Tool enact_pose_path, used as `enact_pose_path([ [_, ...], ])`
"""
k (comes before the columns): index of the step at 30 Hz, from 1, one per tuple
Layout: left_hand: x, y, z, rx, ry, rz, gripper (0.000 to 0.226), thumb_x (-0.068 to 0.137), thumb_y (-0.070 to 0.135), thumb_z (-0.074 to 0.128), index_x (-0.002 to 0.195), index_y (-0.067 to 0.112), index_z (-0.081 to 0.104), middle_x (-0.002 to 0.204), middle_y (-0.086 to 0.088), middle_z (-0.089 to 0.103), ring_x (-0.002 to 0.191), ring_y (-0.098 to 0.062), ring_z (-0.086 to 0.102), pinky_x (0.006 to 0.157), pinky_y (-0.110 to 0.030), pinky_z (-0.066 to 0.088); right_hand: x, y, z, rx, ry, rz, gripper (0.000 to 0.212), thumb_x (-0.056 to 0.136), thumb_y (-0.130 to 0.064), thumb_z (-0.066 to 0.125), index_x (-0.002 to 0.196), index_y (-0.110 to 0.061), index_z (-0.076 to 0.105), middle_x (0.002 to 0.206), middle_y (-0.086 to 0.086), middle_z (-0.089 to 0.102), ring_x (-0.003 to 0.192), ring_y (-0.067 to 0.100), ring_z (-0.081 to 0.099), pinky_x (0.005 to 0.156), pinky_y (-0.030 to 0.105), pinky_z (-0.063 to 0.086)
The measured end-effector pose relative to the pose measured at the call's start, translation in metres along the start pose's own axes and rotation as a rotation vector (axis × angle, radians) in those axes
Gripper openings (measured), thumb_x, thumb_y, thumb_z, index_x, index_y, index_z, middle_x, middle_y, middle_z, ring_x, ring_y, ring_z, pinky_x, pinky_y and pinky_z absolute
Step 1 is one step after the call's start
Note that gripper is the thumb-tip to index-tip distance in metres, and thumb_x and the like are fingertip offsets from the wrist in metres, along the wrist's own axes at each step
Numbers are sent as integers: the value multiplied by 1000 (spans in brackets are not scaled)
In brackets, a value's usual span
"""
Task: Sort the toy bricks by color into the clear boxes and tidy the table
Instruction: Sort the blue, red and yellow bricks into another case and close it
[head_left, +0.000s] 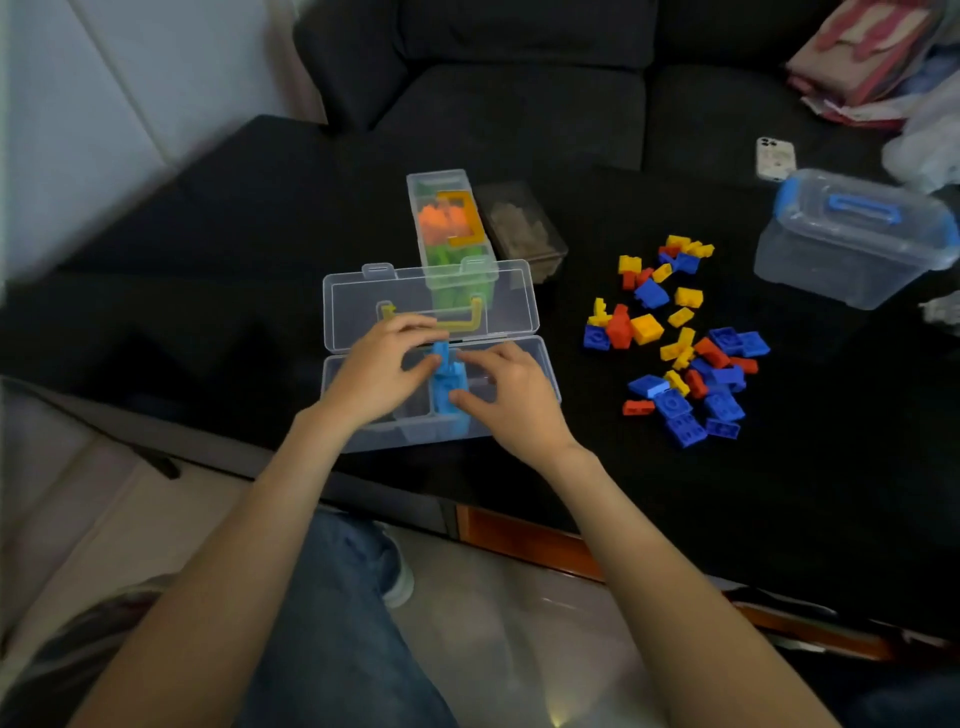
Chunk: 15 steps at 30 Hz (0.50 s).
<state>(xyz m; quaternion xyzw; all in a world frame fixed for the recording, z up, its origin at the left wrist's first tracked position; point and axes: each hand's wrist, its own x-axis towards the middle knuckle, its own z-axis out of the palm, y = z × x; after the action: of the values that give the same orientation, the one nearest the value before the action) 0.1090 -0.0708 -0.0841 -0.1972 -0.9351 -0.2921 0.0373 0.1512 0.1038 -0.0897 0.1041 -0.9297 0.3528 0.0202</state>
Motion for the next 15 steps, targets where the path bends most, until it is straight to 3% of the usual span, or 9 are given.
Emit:
enact_pose_path([
  [4,-10,-1,-2,-31,7,5,30,90,22,60,120,18,63,121,5,61,111,-4,50,92,-24,39,-1,7,-3,-69,55,-33,26,89,-21,61,115,-20,65,114,-1,58,109,14,50,93,27,43],
  [8,-9,-4,2,95,18,31,29,91,27,59,119,19,63,115,1,62,112,-16,52,90,-29,39,-3,4,2,-150,-21,-71,27,90,-23,60,116,-22,65,116,0,54,109,16,45,91,25,38],
  [12,-3,1,3,115,37,13,30,90,31,59,118,21,63,109,1,59,106,-14,51,85,-28,42,-1,-5,4,-86,-49,-114,20,87,-22,64,106,-20,68,113,1,56,107,18,46,89,26,39],
  [15,-3,6,2,89,60,31,23,87,29,63,109,22,65,107,4,62,101,-11,55,80,-26,43,3,-6,5,-214,-58,-137,27,89,-26,61,116,-22,66,116,1,58,109,20,47,92,31,37],
])
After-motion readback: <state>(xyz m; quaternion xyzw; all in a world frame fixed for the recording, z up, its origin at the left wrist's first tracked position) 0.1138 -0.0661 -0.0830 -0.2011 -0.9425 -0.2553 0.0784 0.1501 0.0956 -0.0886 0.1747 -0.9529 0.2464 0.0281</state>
